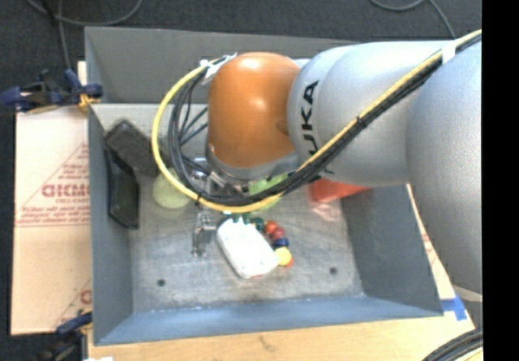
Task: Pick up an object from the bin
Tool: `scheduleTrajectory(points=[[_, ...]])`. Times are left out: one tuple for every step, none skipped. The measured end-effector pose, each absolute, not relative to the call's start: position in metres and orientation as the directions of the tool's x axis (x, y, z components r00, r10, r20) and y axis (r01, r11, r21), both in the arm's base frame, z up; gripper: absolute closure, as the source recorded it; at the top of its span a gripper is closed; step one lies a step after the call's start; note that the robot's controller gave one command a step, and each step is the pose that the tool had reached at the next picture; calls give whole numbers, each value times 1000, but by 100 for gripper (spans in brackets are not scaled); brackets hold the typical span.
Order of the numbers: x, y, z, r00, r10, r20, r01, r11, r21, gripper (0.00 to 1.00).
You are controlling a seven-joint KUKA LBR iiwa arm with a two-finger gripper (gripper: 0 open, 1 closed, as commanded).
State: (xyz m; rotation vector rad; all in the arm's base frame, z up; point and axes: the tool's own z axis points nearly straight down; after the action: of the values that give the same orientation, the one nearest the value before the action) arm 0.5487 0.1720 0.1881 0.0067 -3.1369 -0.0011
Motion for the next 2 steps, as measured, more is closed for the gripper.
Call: scheduleTrajectory(points=[[550,171,192,-1000,-1,-2,-1,1000,2,0],[551,171,192,-1000,-1,-3,-1,1000,2,0]])
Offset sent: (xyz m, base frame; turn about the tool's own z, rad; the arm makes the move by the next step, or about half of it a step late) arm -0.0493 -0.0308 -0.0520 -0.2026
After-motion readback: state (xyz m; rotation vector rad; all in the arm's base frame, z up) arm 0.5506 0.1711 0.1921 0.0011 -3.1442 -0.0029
